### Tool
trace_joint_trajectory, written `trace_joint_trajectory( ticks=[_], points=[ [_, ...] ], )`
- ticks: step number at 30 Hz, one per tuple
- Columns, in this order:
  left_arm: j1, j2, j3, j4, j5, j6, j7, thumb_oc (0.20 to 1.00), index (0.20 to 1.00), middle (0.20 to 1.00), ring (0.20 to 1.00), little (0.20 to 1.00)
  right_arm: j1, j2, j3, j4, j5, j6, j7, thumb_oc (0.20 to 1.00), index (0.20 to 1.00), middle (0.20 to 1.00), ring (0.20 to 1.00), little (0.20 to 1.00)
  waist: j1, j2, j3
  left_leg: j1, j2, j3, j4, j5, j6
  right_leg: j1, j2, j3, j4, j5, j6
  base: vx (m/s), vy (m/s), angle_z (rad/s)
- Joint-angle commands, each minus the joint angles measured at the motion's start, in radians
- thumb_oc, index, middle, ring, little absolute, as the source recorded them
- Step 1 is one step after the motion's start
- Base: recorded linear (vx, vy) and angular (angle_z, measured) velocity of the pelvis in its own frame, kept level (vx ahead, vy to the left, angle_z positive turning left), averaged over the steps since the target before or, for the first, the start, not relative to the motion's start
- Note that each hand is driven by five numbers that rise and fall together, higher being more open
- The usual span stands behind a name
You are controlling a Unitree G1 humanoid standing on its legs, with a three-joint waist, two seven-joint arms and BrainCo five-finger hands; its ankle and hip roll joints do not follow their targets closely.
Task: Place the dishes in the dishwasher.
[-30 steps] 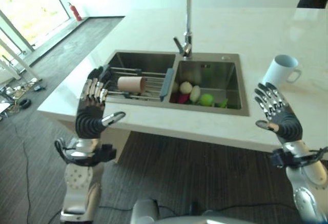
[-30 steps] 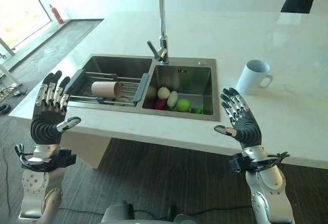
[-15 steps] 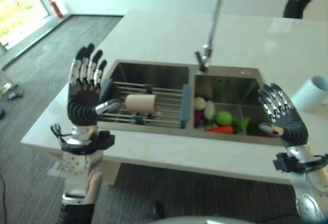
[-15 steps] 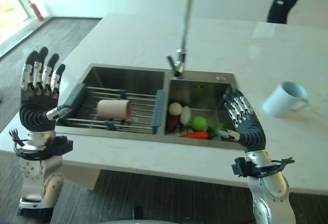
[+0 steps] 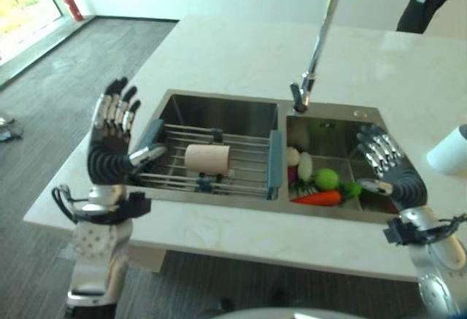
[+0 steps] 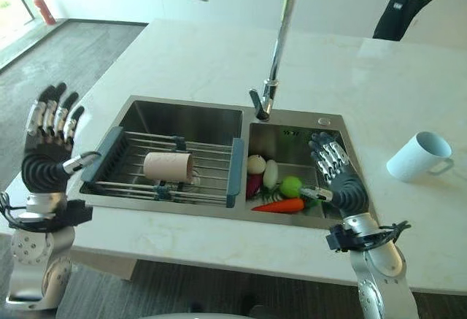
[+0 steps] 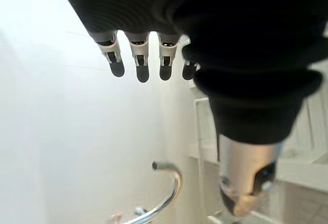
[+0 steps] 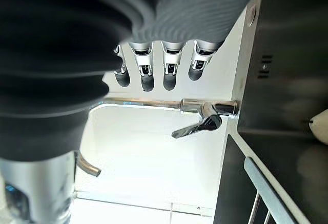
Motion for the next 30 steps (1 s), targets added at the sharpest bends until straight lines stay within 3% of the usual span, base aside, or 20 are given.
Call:
trace_joint_trajectory(
  ticks=[1, 2, 3, 4, 5, 7, 11, 15, 19, 25, 30],
  points=[
    [-0.022, 0.048, 0.033, -0.039, 0.022, -0.007, 0.011, 1.000, 1.000, 1.000, 1.000, 1.000, -0.057, -0.027, -0.036, -0.028, 0.039, -0.069, -0.023, 1.000, 1.000, 1.000, 1.000, 1.000, -0.005, -0.043, 0.011, -0.067, -0.023, 0.035, 0.216, -0.079, -0.040, 0.067, -0.043, 0.041, 0.000, -0.056, 0.062, -0.08, -0.296, 0.67],
    [-0.021, 0.054, 0.031, -0.042, 0.042, -0.014, 0.007, 1.000, 1.000, 1.000, 1.000, 1.000, -0.063, -0.036, -0.037, -0.024, 0.025, -0.067, -0.035, 1.000, 1.000, 1.000, 1.000, 1.000, 0.001, -0.049, 0.024, -0.158, -0.015, 0.031, 0.388, -0.056, -0.063, 0.081, -0.051, 0.031, -0.021, -0.045, 0.048, -0.14, -0.234, 0.77],
    [-0.007, 0.060, 0.036, -0.054, 0.106, -0.040, 0.024, 1.000, 1.000, 1.000, 1.000, 1.000, -0.098, -0.056, -0.033, -0.002, 0.005, -0.067, -0.036, 1.000, 1.000, 1.000, 1.000, 1.000, 0.011, -0.039, 0.045, -0.218, 0.047, -0.003, 0.441, -0.020, -0.093, 0.099, -0.043, 0.023, -0.061, -0.029, 0.042, -0.09, -0.007, 0.59],
    [0.016, 0.059, 0.051, -0.062, 0.131, -0.048, 0.020, 1.000, 1.000, 1.000, 1.000, 1.000, -0.098, -0.039, -0.038, -0.001, 0.006, -0.069, -0.010, 1.000, 1.000, 1.000, 1.000, 1.000, 0.010, -0.021, 0.033, -0.158, 0.093, -0.018, 0.264, -0.027, -0.096, 0.098, -0.044, 0.043, -0.064, -0.042, 0.060, -0.01, 0.165, 0.03],
    [0.031, 0.063, 0.062, -0.062, 0.139, -0.054, 0.030, 1.000, 1.000, 1.000, 1.000, 1.000, -0.088, -0.047, -0.045, -0.007, 0.000, -0.072, -0.002, 1.000, 1.000, 1.000, 1.000, 1.000, 0.008, -0.009, 0.026, -0.119, 0.105, -0.028, 0.177, -0.017, -0.095, 0.097, -0.046, 0.050, -0.064, -0.048, 0.064, 0.07, 0.338, -0.70],
    [0.007, 0.075, 0.061, -0.041, 0.183, -0.063, 0.043, 1.000, 1.000, 1.000, 1.000, 1.000, -0.063, -0.048, -0.072, -0.021, 0.026, -0.076, 0.010, 1.000, 1.000, 1.000, 1.000, 1.000, -0.021, 0.011, 0.002, -0.046, 0.131, 0.021, 0.029, 0.002, -0.106, 0.097, -0.053, 0.041, -0.064, -0.062, 0.073, 0.02, 0.288, -1.30],
    [-0.042, 0.091, 0.045, -0.009, 0.145, 0.002, -0.007, 1.000, 1.000, 1.000, 1.000, 1.000, -0.059, -0.051, -0.085, -0.022, 0.017, -0.076, -0.016, 1.000, 1.000, 1.000, 1.000, 1.000, -0.041, 0.028, -0.019, -0.015, 0.133, 0.040, 0.004, 0.001, -0.116, 0.100, -0.070, 0.022, -0.062, -0.065, 0.088, 0.01, 0.202, 0.18],
    [-0.054, 0.172, 0.081, 0.000, 0.359, -0.039, 0.056, 1.000, 1.000, 1.000, 1.000, 1.000, -0.081, -0.072, -0.085, -0.034, 0.021, -0.038, -0.014, 1.000, 1.000, 1.000, 1.000, 1.000, -0.040, 0.037, -0.022, -0.007, 0.116, 0.028, 0.007, -0.011, -0.110, 0.103, -0.086, 0.028, -0.055, -0.063, 0.098, 0.02, 0.181, 0.05],
    [-0.081, 0.265, 0.128, 0.018, 0.366, -0.029, 0.040, 1.000, 1.000, 1.000, 1.000, 1.000, -0.098, -0.085, -0.092, -0.031, 0.019, -0.019, -0.007, 1.000, 1.000, 1.000, 1.000, 1.000, -0.040, 0.039, -0.036, 0.007, 0.102, 0.034, 0.003, -0.037, -0.097, 0.110, -0.104, 0.017, -0.059, -0.060, 0.113, 0.03, 0.133, 0.18],
    [-0.099, 0.344, 0.142, 0.063, 0.492, 0.051, 0.048, 1.000, 1.000, 1.000, 1.000, 1.000, -0.108, -0.091, -0.102, -0.024, 0.013, -0.001, 0.007, 1.000, 1.000, 1.000, 1.000, 1.000, -0.048, 0.041, -0.052, 0.017, 0.091, 0.041, 0.003, -0.056, -0.086, 0.106, -0.121, 0.025, -0.062, -0.051, 0.130, 0.03, 0.069, -0.06],
    [-0.116, 0.414, 0.131, 0.123, 0.549, 0.135, -0.019, 1.000, 1.000, 1.000, 1.000, 1.000, -0.143, -0.113, -0.103, -0.004, 0.017, 0.016, 0.023, 1.000, 1.000, 1.000, 1.000, 1.000, -0.055, 0.045, -0.060, 0.024, 0.088, 0.055, 0.003, -0.064, -0.080, 0.099, -0.129, 0.032, -0.064, -0.042, 0.140, 0.01, 0.068, -0.08]
  ],
)
